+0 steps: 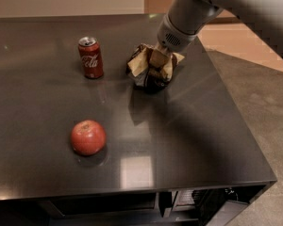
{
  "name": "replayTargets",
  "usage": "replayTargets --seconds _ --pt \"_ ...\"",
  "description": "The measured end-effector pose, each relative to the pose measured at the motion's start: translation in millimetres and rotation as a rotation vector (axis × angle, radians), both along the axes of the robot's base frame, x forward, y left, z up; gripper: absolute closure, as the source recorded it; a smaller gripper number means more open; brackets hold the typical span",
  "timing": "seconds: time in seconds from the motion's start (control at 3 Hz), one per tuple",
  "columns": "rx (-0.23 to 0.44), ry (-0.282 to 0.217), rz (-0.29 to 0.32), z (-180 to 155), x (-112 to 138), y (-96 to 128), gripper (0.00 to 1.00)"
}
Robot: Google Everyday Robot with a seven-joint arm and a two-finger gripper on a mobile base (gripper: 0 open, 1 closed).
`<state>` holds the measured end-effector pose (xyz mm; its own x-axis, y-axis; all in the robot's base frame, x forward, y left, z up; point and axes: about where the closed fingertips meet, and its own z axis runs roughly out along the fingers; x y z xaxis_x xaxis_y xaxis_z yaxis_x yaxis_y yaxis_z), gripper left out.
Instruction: Move brown chip bag near coke can
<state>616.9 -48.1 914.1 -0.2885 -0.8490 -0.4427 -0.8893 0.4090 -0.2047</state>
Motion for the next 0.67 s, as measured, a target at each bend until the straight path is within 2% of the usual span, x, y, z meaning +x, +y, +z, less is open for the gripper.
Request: replayTargets --seconds 0.67 --pt "0.023 -0.016 0.079 3.8 9.6 44.2 1.00"
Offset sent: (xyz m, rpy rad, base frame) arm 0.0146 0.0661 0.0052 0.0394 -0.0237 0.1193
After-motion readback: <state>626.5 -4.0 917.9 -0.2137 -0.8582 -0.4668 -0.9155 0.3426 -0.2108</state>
